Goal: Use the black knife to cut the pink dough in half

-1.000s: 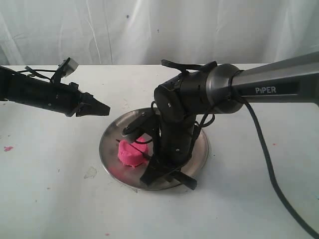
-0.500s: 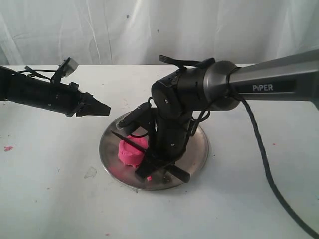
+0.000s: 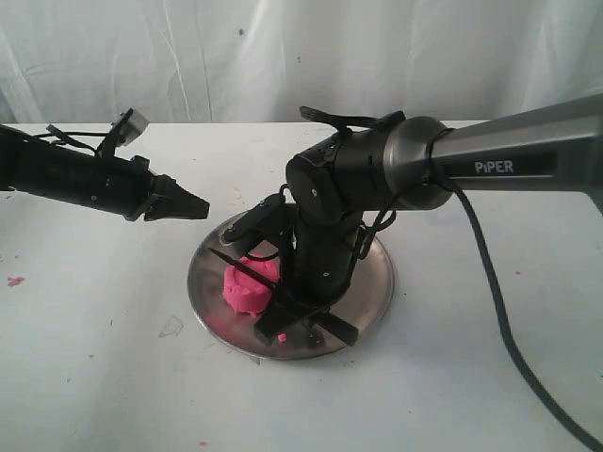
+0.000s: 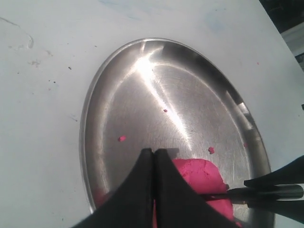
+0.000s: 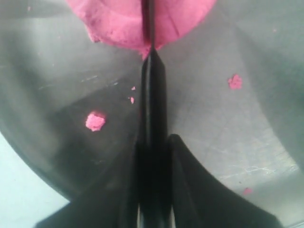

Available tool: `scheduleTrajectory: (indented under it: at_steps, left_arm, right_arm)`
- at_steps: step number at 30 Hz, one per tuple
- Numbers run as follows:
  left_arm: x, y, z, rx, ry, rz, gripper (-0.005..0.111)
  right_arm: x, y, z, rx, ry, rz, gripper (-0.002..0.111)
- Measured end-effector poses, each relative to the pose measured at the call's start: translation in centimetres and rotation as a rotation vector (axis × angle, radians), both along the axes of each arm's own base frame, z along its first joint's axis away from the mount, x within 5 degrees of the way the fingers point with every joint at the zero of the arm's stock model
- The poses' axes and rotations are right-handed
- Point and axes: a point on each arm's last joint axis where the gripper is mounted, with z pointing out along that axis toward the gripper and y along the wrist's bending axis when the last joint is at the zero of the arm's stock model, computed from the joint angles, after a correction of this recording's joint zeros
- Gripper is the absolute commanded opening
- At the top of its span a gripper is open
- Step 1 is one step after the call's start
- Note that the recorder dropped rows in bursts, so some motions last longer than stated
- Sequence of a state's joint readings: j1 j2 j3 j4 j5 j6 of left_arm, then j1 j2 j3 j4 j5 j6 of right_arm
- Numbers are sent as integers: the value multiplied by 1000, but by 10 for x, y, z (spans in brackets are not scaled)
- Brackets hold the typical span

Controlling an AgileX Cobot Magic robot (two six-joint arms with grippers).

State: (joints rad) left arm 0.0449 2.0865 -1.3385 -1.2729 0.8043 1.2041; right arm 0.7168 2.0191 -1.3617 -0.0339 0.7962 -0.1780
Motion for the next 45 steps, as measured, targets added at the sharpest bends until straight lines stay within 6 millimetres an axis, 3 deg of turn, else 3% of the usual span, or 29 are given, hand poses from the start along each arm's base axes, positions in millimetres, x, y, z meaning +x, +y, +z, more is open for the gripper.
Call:
scheduleTrajectory:
  at_steps: [13, 30, 45]
  left_arm:
    - [-4, -13, -1, 17, 2, -55, 0]
    - [-6, -12, -6, 55, 41, -69, 0]
    - [-10, -25, -14, 122, 61, -106, 0]
  right_arm:
    - [0, 0, -1, -7, 7, 2, 3]
    - [0, 0, -7, -17, 17, 3, 3]
    - [1, 0, -6, -10, 9, 3, 3]
